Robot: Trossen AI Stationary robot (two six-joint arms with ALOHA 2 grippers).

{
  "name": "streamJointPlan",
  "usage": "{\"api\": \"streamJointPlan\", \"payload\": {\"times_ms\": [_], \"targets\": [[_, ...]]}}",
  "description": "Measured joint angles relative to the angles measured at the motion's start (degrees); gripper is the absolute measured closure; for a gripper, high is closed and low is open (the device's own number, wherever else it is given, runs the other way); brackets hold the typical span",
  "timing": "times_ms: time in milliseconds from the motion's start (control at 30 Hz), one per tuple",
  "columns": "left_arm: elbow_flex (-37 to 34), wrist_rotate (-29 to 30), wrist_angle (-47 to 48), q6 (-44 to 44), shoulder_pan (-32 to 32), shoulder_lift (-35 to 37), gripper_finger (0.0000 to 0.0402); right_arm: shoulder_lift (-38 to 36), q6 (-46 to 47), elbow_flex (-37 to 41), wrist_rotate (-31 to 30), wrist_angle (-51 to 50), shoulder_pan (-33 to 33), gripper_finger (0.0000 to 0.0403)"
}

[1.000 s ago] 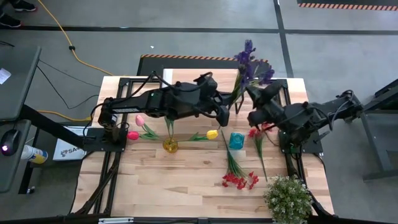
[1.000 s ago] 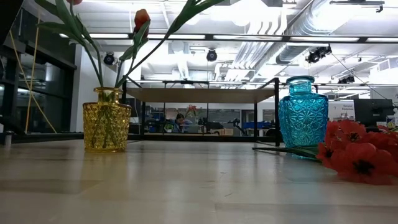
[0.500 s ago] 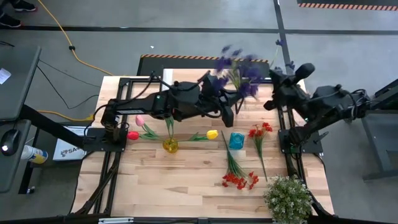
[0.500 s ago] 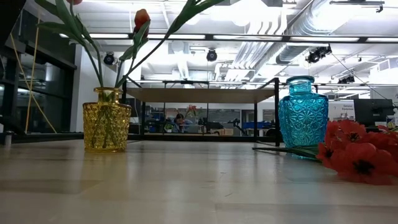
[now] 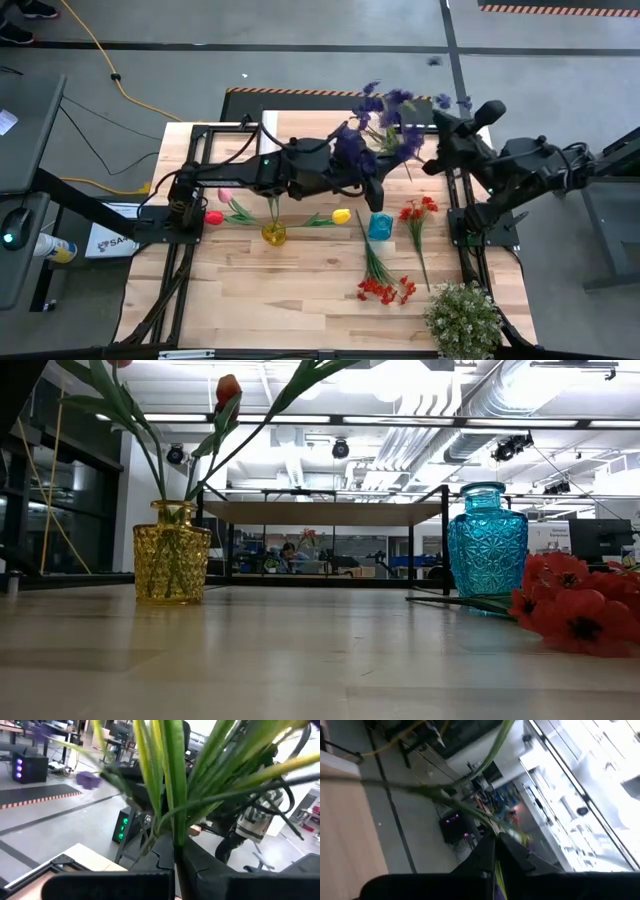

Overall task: Pick and place flowers into a vace then onto a shelf
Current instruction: Put the purple flowers into the blue vase

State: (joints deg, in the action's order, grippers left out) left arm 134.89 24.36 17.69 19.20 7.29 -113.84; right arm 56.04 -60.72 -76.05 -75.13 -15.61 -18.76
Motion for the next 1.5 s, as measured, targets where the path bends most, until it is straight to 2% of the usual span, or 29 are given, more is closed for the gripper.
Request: {"api": "streamJointPlan", "payload": {"times_ms": [200, 367, 667, 800, 933, 1167, 1500], "targets": [[0.00, 0.21, -0.74, -0.96, -0.07, 0.00, 0.0368, 1.24, -2.37, 0.00, 2.58, -0.21, -1.15, 0.0366], [0.00, 0.48, -0.80, -1.15, -0.11, 0.00, 0.0368, 1.26, -2.32, 0.00, 3.29, -0.38, -1.55, 0.0324], [0.00, 0.68, -0.80, -1.18, -0.15, 0.00, 0.0368, 1.22, -2.33, 0.00, 1.77, -0.38, -1.49, 0.0256], [0.00, 1.10, -0.78, -1.03, -0.15, 0.00, 0.0368, 1.19, -2.55, 0.00, -1.12, -0.38, -1.49, 0.0237], [0.00, 3.25, 0.13, -0.98, -0.15, 0.00, 0.0368, 1.17, -2.74, 0.00, -4.37, -0.40, -1.49, 0.0221], [0.04, 3.28, 0.48, -0.96, -0.15, 0.00, 0.0368, 0.84, -2.79, 0.00, -7.22, -0.43, -1.49, 0.0202], [0.07, 3.18, 0.48, 0.57, -0.07, 0.00, 0.0368, -2.02, -2.30, 0.00, -11.33, 0.08, -1.49, 0.0198]]}}
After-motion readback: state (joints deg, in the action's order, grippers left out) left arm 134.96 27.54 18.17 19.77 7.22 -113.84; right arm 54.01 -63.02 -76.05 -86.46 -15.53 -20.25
